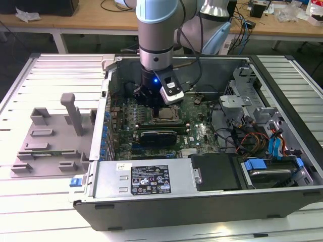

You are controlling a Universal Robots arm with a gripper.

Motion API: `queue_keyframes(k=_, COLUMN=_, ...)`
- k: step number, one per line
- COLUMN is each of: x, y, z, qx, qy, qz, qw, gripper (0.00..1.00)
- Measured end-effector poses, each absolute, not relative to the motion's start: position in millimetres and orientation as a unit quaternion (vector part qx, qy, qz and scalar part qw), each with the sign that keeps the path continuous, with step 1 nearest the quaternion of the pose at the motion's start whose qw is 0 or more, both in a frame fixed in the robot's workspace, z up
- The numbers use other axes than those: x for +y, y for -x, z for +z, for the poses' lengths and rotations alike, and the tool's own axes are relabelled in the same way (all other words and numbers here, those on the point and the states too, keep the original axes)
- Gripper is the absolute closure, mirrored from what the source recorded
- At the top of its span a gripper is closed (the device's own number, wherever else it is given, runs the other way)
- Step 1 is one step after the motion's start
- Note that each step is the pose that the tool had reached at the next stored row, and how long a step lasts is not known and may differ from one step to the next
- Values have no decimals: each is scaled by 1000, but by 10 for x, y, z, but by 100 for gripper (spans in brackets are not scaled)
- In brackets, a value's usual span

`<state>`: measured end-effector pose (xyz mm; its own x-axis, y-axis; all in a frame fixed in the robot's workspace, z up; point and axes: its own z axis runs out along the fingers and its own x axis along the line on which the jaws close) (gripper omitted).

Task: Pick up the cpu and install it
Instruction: 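Close the cpu cover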

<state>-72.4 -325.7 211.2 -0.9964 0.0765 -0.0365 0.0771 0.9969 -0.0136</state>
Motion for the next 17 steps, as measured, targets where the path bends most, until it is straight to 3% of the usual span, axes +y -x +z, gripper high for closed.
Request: queue_keyframes(k=17, x=-3183, y=755, z=2115, qx=1000, qy=15, qz=-6, qw=22, gripper=89)
